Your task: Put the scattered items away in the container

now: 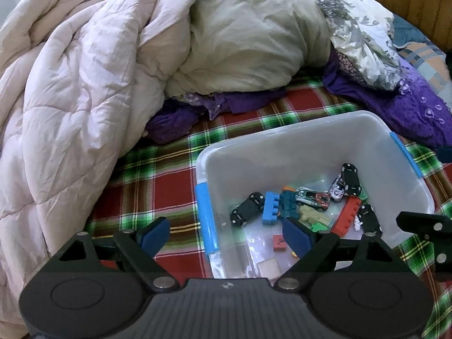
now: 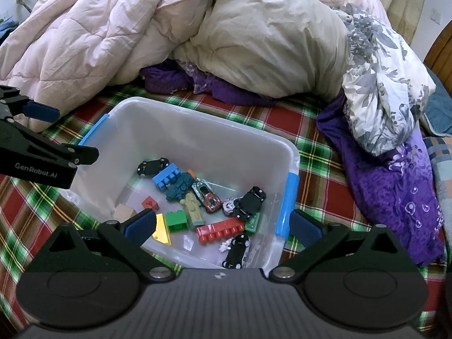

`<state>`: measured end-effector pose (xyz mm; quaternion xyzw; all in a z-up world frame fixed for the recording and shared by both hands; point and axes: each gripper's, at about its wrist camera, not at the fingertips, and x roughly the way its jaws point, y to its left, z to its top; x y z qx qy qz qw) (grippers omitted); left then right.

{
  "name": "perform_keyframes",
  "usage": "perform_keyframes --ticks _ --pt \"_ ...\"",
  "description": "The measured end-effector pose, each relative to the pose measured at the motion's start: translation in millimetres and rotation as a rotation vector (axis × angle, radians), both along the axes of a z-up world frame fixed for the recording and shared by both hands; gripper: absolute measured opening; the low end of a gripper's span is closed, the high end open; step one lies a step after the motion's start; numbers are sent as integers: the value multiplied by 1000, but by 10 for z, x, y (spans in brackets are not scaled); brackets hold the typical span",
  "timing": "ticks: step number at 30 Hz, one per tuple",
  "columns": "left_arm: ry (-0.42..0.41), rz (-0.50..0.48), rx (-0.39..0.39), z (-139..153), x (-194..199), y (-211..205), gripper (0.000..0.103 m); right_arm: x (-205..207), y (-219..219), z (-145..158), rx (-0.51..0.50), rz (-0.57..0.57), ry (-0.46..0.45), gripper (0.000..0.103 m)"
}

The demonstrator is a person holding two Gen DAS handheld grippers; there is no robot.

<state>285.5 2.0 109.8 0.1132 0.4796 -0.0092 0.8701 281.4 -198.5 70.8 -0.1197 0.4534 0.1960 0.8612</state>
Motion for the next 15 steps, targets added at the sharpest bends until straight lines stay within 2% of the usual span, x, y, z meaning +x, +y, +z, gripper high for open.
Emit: perform_keyframes --ticks 5,15 --pt "-1 -14 32 -28 -6 -27 89 -13 5 -4 -7 2 -1 103" --pt "-10 -9 22 -3 -3 -23 89 -16 -13 -14 -10 2 -4 103"
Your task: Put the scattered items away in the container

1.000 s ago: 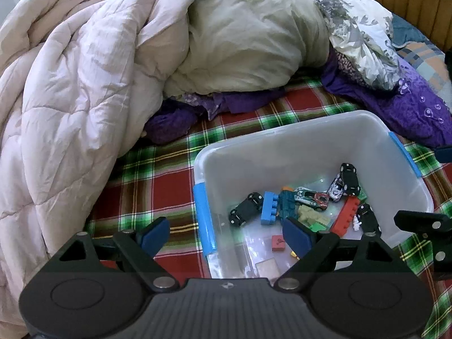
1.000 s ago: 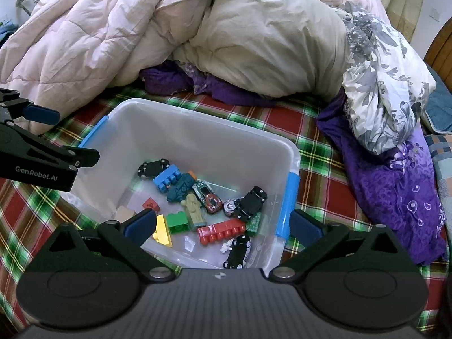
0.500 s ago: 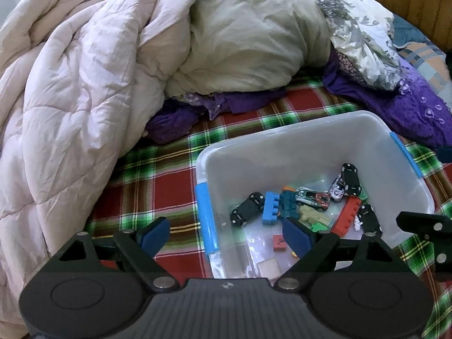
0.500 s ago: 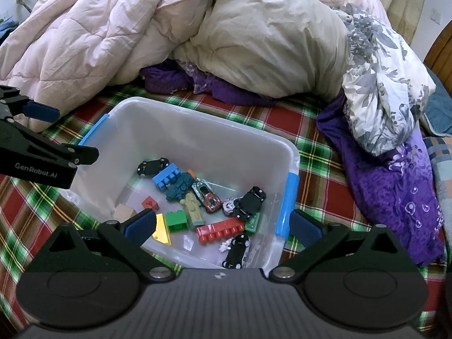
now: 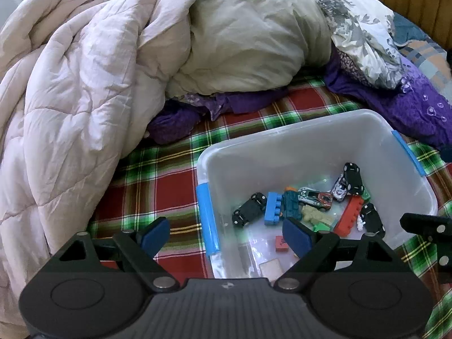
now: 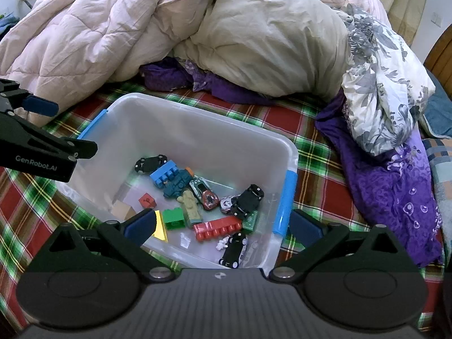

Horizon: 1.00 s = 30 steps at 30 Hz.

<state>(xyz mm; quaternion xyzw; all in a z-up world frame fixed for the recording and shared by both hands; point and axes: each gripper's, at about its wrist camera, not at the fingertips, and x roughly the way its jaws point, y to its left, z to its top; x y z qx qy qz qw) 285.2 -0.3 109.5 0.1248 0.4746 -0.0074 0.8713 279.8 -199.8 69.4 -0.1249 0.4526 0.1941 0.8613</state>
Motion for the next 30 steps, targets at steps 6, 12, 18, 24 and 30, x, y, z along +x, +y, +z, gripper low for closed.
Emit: perform_keyframes --ticks 6,12,18,24,30 --pt "4 -1 1 0 6 1 89 -1 -6 -1 0 0 0 103" --pt "2 0 3 2 -2 -5 89 -1 0 -2 0 -1 -1 103" --pt "-5 15 -12 18 10 24 90 -1 -3 -7 -3 1 -1 103" --pt "-65 5 -12 62 -35 -1 90 -38 49 -23 -11 1 -2 103" --pt "-48 -5 -3 16 2 -31 89 -38 57 -40 -15 -1 -2 103"
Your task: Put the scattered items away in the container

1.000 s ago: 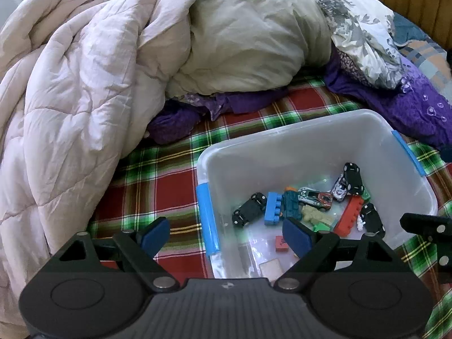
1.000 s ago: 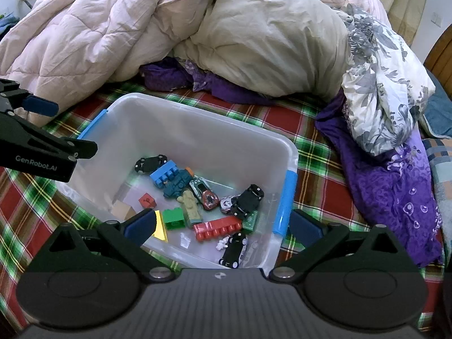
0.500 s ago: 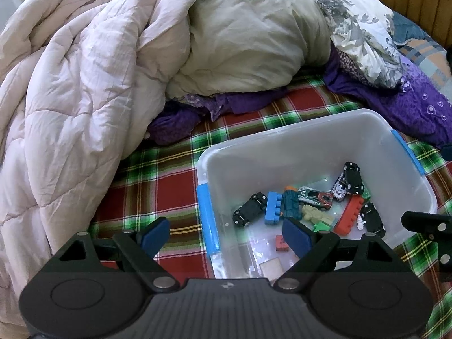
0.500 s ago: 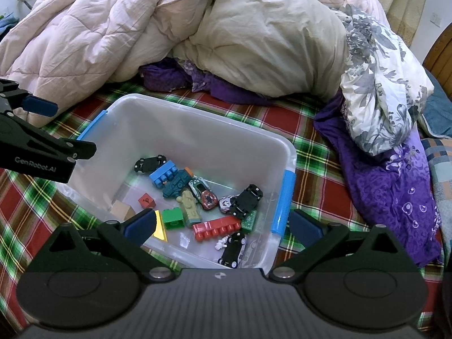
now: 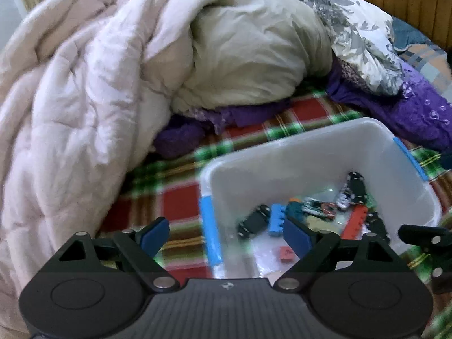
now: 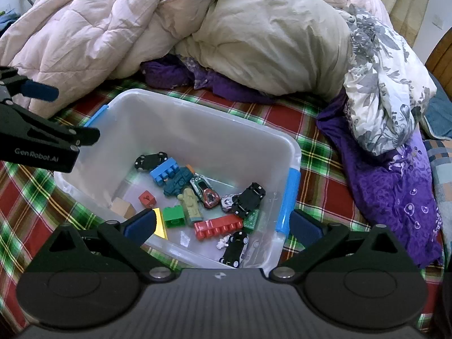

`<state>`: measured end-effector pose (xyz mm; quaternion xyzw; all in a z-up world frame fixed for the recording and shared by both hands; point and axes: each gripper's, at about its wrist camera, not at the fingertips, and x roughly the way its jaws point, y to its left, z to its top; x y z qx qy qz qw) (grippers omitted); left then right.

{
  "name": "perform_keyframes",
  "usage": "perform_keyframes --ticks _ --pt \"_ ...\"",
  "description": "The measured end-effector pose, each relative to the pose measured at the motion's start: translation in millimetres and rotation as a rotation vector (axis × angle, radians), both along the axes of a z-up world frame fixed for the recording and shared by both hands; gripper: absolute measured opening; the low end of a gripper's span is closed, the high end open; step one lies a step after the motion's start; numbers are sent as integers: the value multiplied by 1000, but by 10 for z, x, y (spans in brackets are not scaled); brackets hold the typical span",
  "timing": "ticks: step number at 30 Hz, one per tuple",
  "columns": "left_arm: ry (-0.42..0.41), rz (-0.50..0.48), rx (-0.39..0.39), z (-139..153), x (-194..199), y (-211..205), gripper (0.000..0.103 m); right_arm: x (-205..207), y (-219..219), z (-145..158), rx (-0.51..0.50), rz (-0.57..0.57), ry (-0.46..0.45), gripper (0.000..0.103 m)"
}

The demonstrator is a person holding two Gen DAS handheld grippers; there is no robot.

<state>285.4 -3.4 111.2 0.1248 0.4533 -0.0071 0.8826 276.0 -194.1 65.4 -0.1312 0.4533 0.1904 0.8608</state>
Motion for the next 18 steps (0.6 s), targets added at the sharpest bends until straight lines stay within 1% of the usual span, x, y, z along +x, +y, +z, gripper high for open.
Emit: perform_keyframes --ticks 3,11,15,18 --pt "-9 2 -4 -7 -9 11 89 2 -1 -9 -3 2 -1 103" --pt "39 38 -1 -76 40 43 89 3 -18 -17 -6 -2 -5 103" --pt "-11 37 -23 -26 -17 37 89 -7 -11 -16 -8 -1 -8 103" --pt "-74 28 22 5 -78 -42 89 -11 -8 -18 -9 -1 -11 103"
